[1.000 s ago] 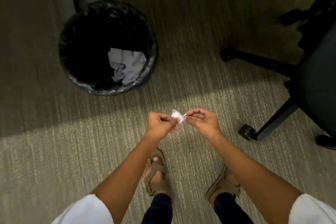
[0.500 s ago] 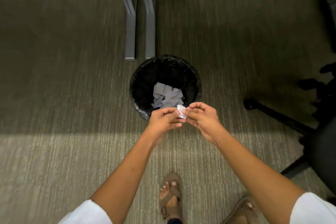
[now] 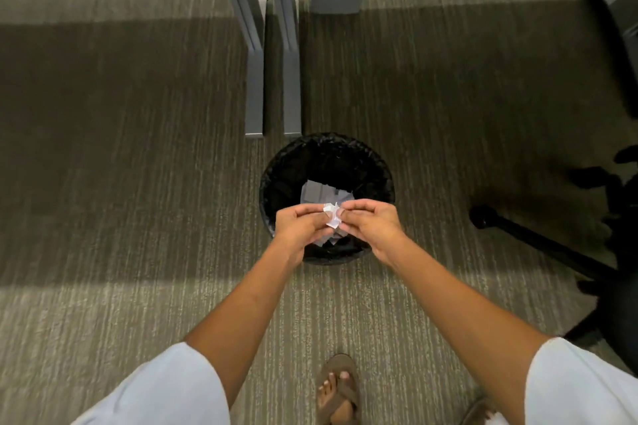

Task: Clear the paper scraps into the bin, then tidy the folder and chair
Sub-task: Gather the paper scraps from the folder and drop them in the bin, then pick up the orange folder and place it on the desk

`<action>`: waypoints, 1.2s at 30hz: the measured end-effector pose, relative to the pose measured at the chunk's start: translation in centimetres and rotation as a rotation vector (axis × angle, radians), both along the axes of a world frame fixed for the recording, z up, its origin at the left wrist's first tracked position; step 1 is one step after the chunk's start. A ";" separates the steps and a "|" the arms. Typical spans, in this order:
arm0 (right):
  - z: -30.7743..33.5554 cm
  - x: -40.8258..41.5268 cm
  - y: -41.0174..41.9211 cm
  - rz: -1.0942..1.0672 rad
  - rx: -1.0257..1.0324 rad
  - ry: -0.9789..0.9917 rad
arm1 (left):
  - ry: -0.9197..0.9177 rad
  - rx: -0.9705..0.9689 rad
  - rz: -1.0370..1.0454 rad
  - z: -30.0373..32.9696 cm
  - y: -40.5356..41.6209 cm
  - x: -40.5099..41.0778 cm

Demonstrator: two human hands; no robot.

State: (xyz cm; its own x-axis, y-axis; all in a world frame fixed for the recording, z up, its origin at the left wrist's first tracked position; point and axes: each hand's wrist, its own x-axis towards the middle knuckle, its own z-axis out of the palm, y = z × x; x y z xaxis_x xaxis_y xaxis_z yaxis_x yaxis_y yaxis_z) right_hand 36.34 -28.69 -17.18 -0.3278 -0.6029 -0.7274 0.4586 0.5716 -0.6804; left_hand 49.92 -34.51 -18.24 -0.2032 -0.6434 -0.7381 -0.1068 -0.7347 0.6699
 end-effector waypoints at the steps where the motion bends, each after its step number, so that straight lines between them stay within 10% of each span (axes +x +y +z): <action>1: -0.1 -0.1 -0.4 -0.003 0.005 -0.007 | -0.027 -0.006 0.011 -0.1 -0.4 -0.3; 10: 0.5 -1.9 -0.9 0.099 0.183 -0.094 | -0.092 0.201 -0.122 -0.8 -2.1 -1.7; 23: 5.0 -9.8 12.1 -0.443 0.165 -0.263 | -0.043 0.228 -0.344 5.8 1.0 -8.0; 31: 10.2 -18.9 20.3 -0.752 0.078 0.586 | -0.157 -0.112 -0.759 10.2 10.7 -21.0; 36: 11.2 -26.4 28.7 -0.806 0.211 0.791 | -0.162 -0.432 -1.019 12.2 18.0 -28.5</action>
State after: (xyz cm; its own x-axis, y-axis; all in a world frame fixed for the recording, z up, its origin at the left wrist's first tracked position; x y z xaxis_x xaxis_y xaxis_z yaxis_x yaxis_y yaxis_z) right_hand 9.93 -0.03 -6.00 -0.9733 0.0989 -0.2073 0.2296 0.4431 -0.8666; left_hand 21.41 -16.48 -6.01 -0.7033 -0.4398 -0.5585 -0.6355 0.0369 0.7712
